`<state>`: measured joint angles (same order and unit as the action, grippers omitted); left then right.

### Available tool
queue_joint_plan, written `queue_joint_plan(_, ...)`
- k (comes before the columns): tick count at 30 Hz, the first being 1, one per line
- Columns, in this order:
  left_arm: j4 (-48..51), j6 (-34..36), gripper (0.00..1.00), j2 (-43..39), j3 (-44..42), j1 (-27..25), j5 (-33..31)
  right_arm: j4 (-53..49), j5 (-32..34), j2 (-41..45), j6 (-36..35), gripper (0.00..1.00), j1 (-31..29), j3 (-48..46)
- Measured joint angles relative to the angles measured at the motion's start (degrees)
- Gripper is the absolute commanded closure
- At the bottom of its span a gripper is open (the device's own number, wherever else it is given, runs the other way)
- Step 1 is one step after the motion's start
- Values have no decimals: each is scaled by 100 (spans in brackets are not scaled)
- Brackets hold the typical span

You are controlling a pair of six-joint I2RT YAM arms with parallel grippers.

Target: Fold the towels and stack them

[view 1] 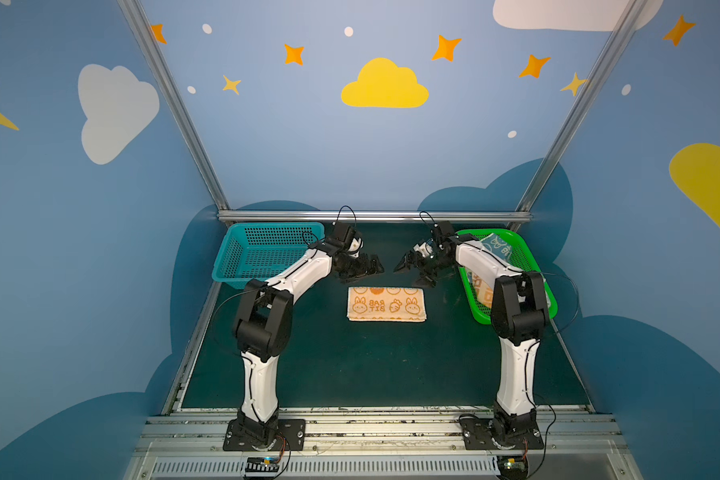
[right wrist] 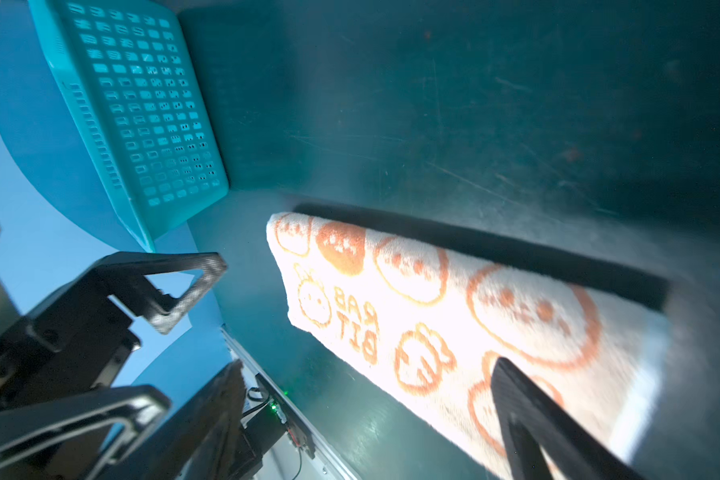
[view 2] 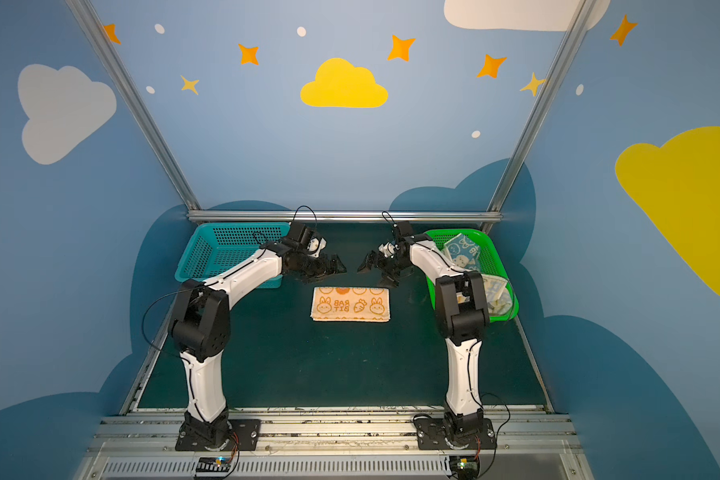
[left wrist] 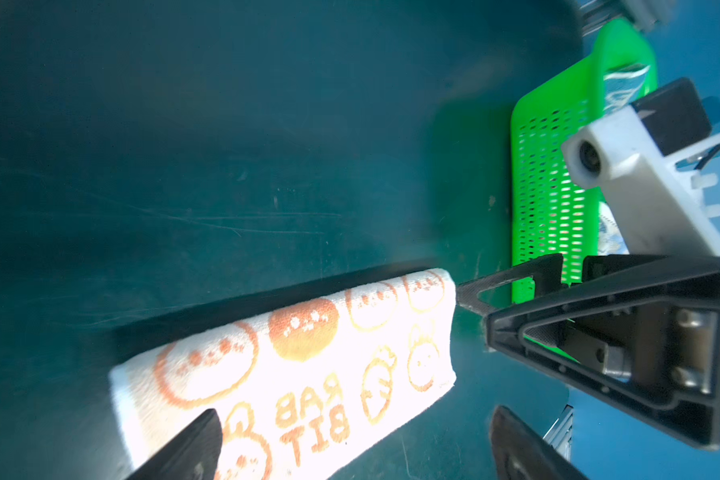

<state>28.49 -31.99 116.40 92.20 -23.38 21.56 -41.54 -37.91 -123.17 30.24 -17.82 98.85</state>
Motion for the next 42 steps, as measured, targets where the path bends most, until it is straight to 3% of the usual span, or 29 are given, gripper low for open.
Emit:
queue_joint_plan(6, -197, -61, 0, 470, -282, -15, 52, 155, -166, -411, 85, 9, 22, -9)
queue_joint_plan(24, -535, 313, 0, 240, -828, 87, -87, 640, -743, -404, -120, 9, 494, -581)
queue_joint_plan(32, -74, 466, 0, -66, -911, 114, -448, 627, -634, -61, -256, 9, 643, -916)
queue_joint_plan(42, 721, 800, 0, -614, -1069, 87, -708, 389, -186, 1075, -435, 9, 645, -1740)
